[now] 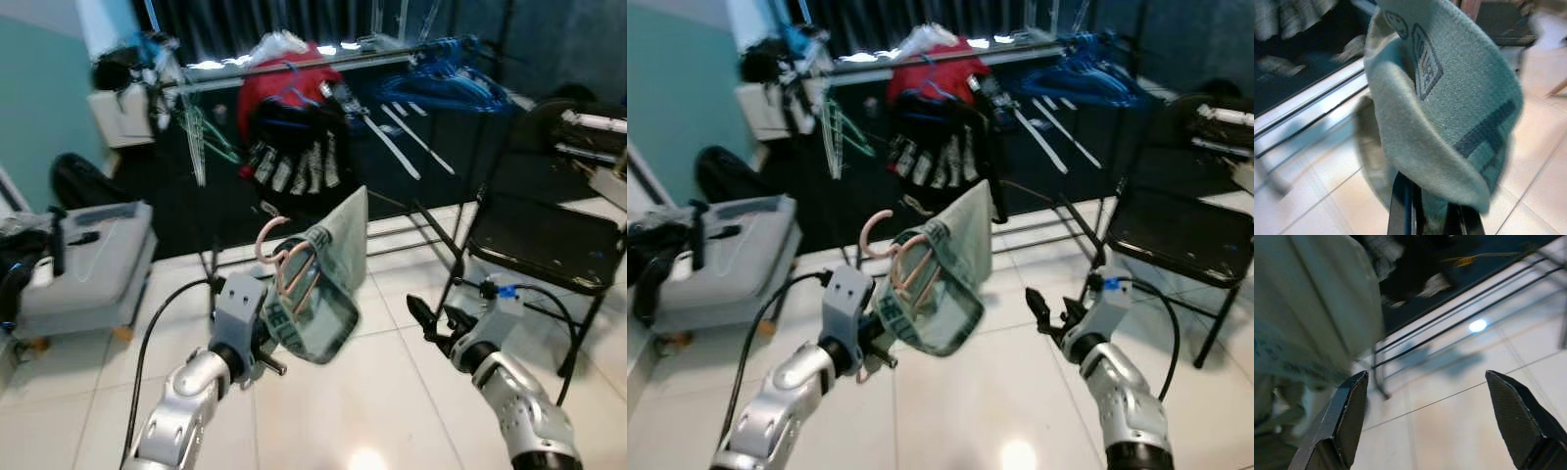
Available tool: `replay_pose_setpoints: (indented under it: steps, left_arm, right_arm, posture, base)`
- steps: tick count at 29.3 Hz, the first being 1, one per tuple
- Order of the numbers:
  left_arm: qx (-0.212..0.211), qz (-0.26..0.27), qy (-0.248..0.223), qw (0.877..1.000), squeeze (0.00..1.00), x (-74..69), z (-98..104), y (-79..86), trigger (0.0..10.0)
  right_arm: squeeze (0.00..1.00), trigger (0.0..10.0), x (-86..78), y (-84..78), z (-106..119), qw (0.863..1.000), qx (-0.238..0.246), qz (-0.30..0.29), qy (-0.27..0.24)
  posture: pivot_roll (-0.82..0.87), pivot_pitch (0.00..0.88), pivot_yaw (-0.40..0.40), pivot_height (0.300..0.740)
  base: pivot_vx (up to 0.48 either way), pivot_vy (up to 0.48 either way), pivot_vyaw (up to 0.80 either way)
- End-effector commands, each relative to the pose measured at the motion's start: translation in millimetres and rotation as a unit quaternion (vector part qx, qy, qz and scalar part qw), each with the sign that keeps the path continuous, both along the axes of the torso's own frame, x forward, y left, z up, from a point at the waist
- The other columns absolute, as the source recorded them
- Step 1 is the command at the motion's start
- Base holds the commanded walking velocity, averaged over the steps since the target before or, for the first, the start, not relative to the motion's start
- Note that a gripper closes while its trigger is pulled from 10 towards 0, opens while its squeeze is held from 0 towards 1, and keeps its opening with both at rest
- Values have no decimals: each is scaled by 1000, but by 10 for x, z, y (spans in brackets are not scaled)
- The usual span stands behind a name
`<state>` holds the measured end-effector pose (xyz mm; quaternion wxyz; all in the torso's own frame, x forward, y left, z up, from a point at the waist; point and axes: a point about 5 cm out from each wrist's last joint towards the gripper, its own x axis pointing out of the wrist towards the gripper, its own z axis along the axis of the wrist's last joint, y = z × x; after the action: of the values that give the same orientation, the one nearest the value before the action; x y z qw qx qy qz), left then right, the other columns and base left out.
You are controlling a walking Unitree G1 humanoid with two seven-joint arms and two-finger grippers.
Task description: Hang hanger
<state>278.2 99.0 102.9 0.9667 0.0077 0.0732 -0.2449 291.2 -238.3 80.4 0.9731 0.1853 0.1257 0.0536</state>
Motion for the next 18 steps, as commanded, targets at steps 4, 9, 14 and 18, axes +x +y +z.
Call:
replay_pose_setpoints:
  steps: [4,9,14,18]
  left_arm:
    - [15,14,11,1000,0,-8,-20,6,10000]
    - [20,21,20,999,0,-13,-39,-38,10000]
    - [25,30,25,999,0,-12,-58,-31,10000]
    - [13,36,30,999,0,-6,-42,-56,10000]
  right_arm:
    - [0,10000,41,85,24,1000,1,11,-12]
    - [0,10000,40,90,32,1000,2,11,-16]
    - [0,10000,38,84,34,1000,8,7,-18]
    - [0,10000,41,81,46,1000,8,9,-23]
  posture:
    - [-157,0,85,731]
    - [-158,0,86,731]
    - [-158,0,86,731]
    - [-157,0,82,731]
  base:
    - [480,0,-800]
    - [480,0,-800]
    - [480,0,-544]
    - [480,0,0]
